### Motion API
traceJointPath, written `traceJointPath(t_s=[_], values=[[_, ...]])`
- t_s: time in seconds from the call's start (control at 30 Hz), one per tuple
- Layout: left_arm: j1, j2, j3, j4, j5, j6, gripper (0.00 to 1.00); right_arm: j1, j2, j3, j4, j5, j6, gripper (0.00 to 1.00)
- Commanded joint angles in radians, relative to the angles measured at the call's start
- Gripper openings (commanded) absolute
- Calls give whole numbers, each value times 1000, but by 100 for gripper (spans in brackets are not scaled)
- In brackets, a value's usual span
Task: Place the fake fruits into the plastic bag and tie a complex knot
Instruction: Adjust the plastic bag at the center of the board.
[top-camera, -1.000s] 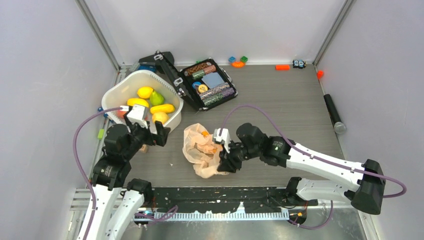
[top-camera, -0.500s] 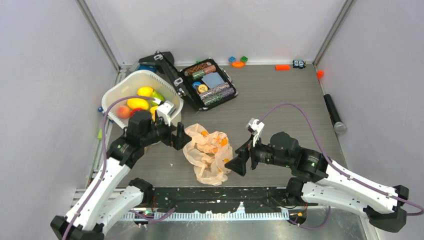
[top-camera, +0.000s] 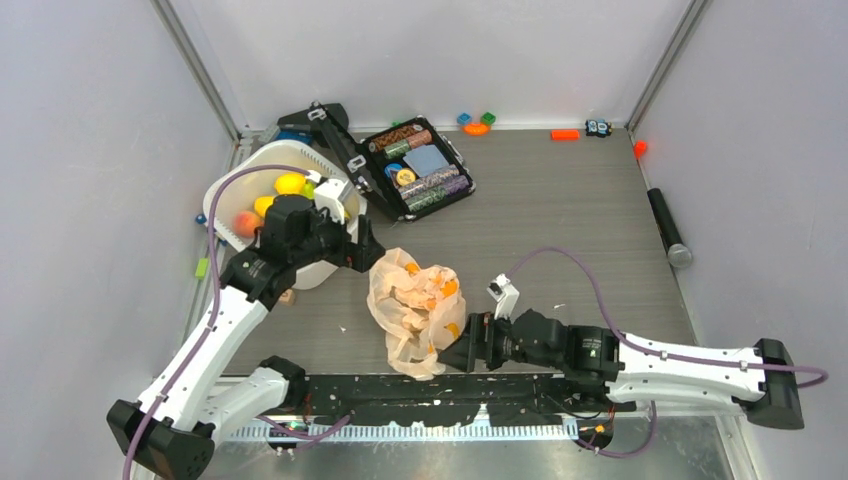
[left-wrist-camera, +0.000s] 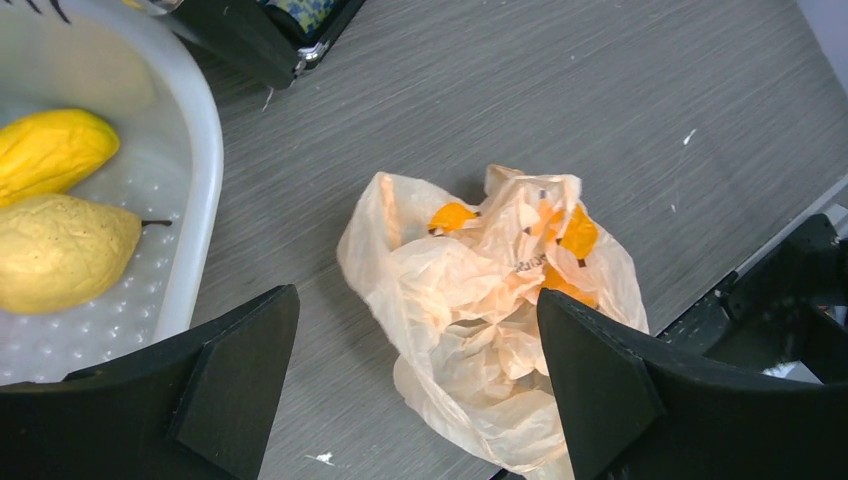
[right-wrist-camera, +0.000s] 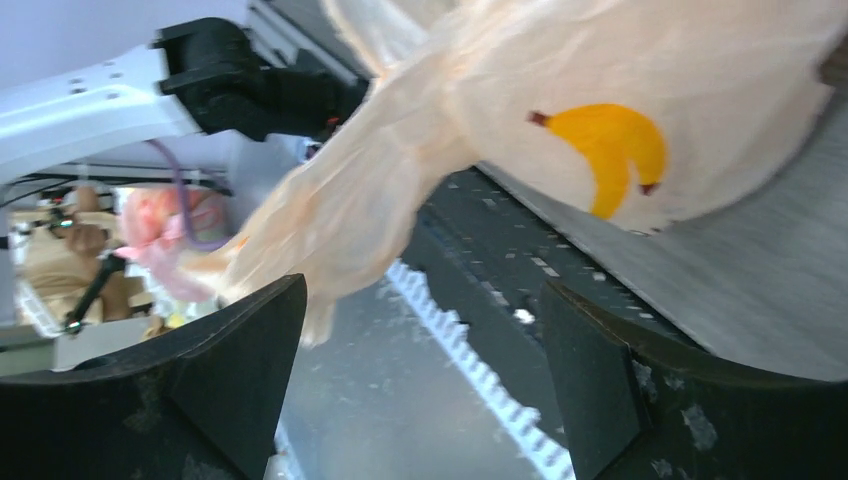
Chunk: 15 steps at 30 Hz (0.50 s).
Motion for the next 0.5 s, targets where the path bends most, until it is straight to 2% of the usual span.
traceJointPath(t_s=[0.0, 0.47], values=[[-3, -13, -13, 7, -49, 12, 92, 104, -8, 40, 161, 188, 141, 94], [-12, -33, -26, -6, -75, 17, 93, 196, 71, 101, 201, 300, 137, 100]])
